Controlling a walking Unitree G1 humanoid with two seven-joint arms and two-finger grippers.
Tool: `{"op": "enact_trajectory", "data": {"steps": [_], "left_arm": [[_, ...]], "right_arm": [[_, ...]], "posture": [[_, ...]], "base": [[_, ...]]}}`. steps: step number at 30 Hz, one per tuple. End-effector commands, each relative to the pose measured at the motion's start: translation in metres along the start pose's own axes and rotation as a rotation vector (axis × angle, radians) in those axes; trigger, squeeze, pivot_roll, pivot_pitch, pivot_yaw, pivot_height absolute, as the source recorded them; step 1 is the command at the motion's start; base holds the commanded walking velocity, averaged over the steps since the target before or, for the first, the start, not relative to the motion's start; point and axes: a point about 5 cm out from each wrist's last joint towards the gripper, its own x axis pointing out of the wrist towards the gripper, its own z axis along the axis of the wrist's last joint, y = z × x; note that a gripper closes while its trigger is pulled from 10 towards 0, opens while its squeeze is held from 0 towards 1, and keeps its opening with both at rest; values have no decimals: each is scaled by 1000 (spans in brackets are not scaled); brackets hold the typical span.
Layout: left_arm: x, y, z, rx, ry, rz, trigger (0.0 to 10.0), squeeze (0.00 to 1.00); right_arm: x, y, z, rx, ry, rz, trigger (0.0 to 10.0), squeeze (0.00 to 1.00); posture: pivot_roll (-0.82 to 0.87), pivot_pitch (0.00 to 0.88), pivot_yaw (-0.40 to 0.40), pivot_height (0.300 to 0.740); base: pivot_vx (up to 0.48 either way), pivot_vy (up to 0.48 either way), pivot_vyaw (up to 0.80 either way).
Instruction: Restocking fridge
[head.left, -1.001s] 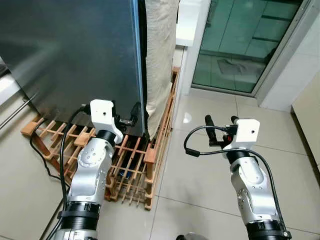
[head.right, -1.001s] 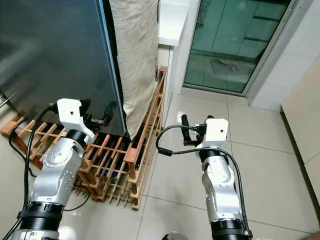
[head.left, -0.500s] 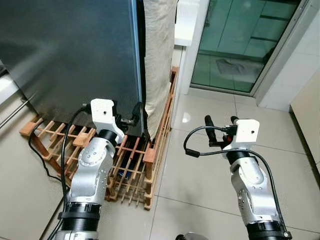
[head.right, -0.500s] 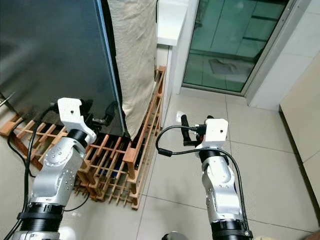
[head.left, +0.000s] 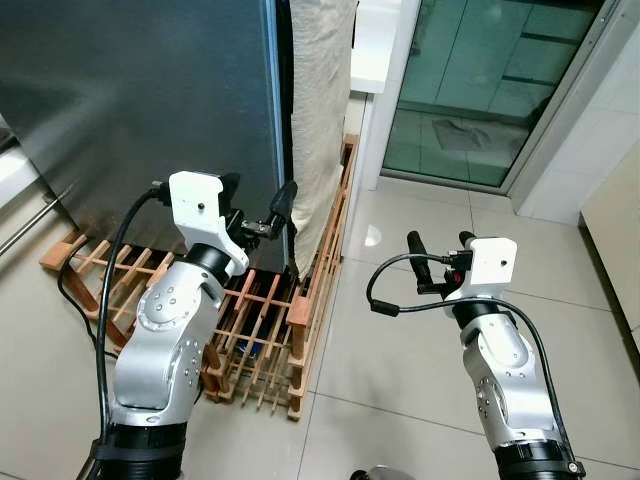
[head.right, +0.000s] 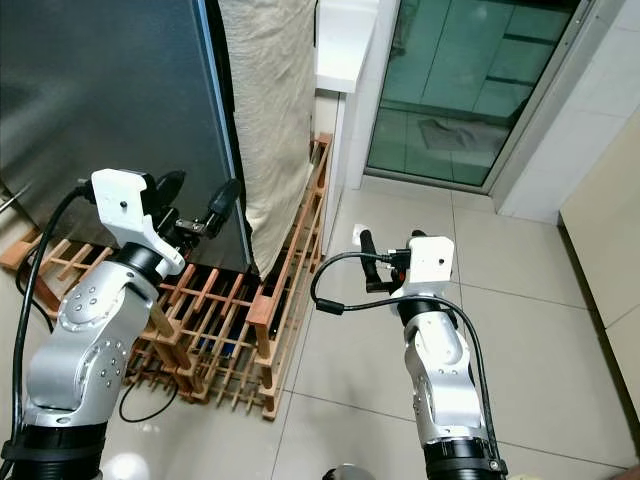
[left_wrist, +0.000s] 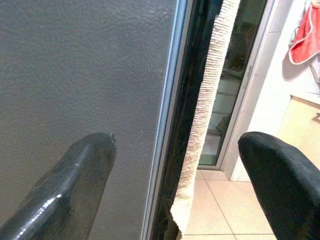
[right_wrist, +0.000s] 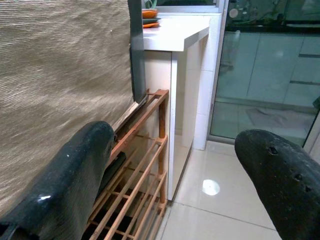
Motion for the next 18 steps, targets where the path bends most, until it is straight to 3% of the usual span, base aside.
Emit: {"op": "enact_trajectory", "data": {"steps": [1,3,9,18], "left_arm": [[5,-6,1,6,2,-12,10000,0],[12,-7,1,-35,4,7,10000,0],[14,-14,5,-78,15,-44,10000,0],[21,-23,7,-107,20,-89,10000,0]], "right_arm": [[4,-2,3,-12,-11,-3,10000,0],[5,-4,5,-20,-22,-11,10000,0],[8,-7,5,-24,-29,-30,10000,0],[7,-6,3,-21,-29,-38,10000,0]], "posture": [[-55,0,-30,740],[-64,0,-21,740],[-80,0,1,740],[-89,0,13,740]], "base": [[0,0,0],[0,0,0],[0,0,0],[0,0,0]]}}
